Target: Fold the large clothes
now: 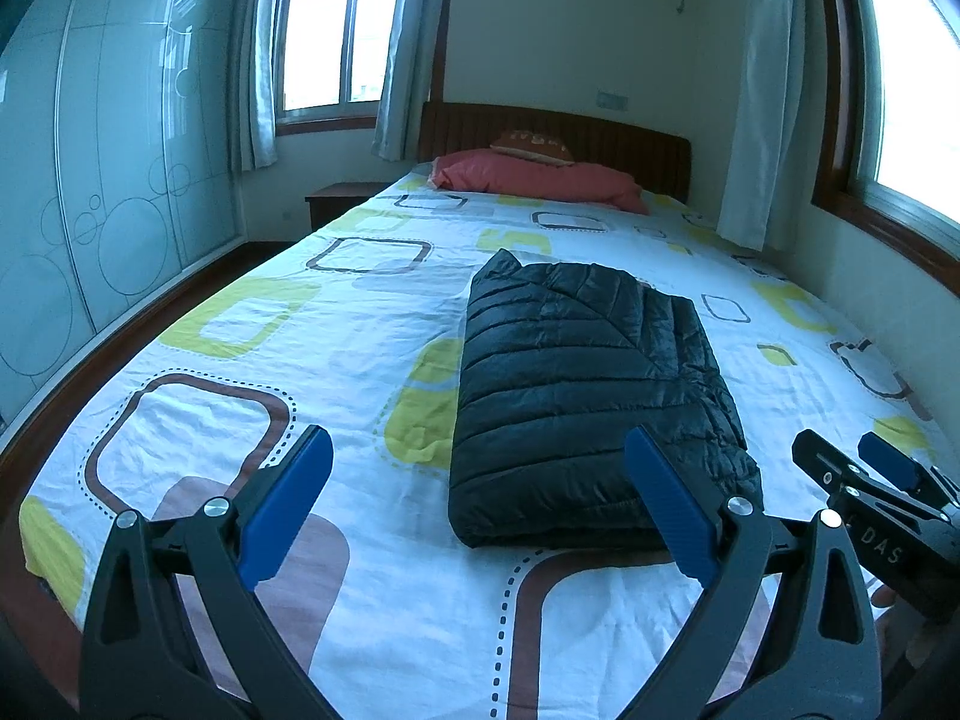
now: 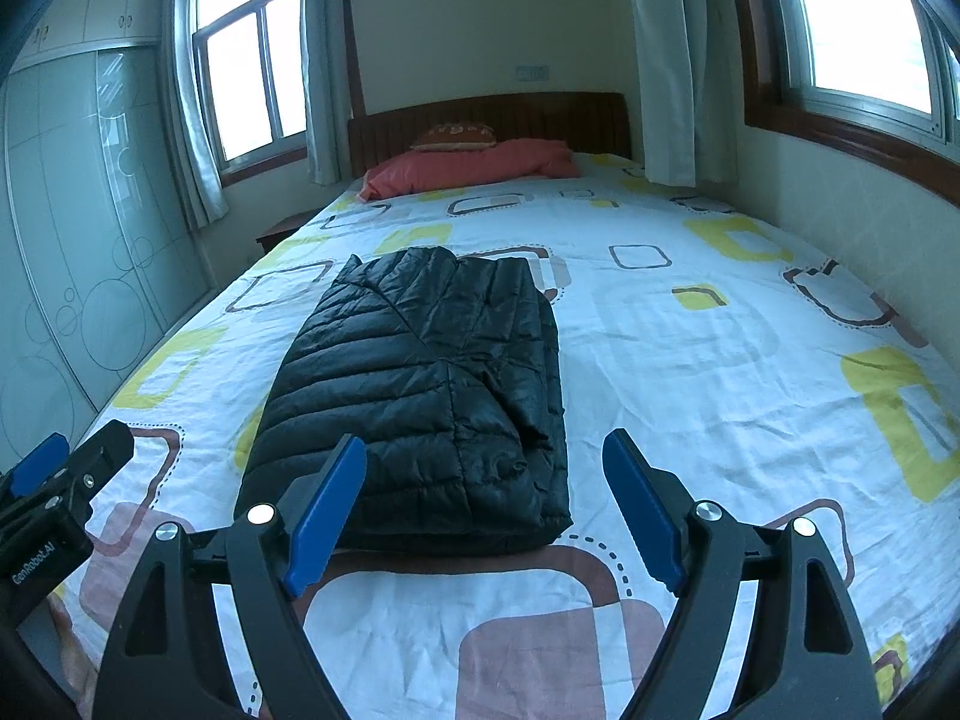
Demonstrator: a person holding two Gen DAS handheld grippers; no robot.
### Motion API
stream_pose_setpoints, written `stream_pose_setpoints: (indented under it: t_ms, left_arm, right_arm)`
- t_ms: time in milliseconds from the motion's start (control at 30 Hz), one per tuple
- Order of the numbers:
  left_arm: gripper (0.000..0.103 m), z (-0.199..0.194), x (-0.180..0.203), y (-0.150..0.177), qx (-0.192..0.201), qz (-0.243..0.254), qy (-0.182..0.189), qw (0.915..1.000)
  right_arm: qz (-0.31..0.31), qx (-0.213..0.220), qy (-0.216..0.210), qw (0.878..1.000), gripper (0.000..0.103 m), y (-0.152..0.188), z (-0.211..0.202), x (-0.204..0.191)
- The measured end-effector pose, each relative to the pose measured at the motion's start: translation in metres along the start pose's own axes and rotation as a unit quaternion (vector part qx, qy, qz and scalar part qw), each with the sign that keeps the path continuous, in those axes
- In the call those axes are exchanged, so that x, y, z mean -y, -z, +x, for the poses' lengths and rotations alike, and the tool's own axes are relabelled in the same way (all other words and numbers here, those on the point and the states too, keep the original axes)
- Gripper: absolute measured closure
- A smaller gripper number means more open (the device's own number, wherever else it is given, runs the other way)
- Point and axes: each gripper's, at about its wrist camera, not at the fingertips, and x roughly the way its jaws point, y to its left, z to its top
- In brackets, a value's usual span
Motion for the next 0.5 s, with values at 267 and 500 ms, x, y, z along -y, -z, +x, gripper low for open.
stream_pose_setpoints:
  t_ms: [267, 500]
  left_arm:
    - [0.005, -0.0003, -0.0001, 0.0000, 0.000, -0.001, 0.000, 1.0000]
    - [0.005, -0.0037, -0.0001, 0.0003, -0.003, -0.003, -0.003, 1.0000]
  right_arm:
    - [-0.001, 0.001, 0.001, 1.000, 0.023, 0.0002, 0.0000, -0.0009]
    - [-0.001, 0.001, 0.001, 1.000, 0.023, 0.0005, -0.0003, -0.0011]
